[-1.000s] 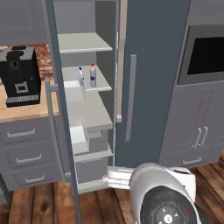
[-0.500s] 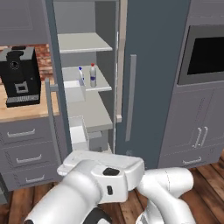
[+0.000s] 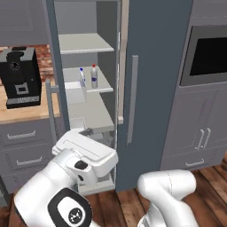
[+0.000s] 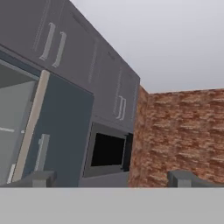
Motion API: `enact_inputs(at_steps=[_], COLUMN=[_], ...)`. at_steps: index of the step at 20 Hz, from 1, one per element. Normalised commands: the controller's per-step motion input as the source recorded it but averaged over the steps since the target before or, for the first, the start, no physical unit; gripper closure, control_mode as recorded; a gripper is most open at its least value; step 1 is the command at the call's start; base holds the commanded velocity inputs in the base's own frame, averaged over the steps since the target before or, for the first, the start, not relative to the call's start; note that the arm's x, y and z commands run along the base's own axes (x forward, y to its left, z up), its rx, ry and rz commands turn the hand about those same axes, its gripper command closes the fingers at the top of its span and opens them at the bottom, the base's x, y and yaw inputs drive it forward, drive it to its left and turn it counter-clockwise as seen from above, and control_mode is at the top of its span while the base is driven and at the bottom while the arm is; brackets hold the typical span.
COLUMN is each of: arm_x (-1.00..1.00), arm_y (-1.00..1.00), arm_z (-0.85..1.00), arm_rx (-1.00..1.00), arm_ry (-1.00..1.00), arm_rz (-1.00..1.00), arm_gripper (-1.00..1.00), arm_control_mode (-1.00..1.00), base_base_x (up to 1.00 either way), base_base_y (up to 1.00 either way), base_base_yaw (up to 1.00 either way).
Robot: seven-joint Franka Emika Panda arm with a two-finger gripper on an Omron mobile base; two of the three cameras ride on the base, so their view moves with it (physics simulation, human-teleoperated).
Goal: Take the bottled waters from the counter and place them in the freezer to freeze. Close the freezer door after placing the bottles.
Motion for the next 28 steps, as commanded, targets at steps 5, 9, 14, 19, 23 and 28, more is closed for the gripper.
enact_inputs(at_steps=[5, 9, 14, 19, 23, 28], arm_x=[0.15, 0.19, 0.53, 0.80, 0.76, 0.77], arm_y=[0.30, 0.66, 0.39, 0.60, 0.84, 0.46], arm_z=[0.00, 0.00, 0.00, 0.00, 0.00, 0.00], arm_rx=[0.13, 0.12, 0.01, -0.02, -0.05, -0.02], arm_ry=[-0.01, 0.00, 0.00, 0.01, 0.09, 0.13], arm_rz=[0.00, 0.00, 0.00, -0.06, -0.06, -0.06], arm_gripper=[-1.00, -1.00, -1.00, -1.00, -1.00, -1.00], arm_control_mode=[-1.00, -1.00, -1.00, -1.00, -1.00, -1.00], base_base_x=[0.00, 0.00, 0.00, 0.00, 0.00, 0.00], base_base_y=[0.00, 0.00, 0.00, 0.00, 0.00, 0.00], base_base_yaw=[0.00, 0.00, 0.00, 0.00, 0.00, 0.00])
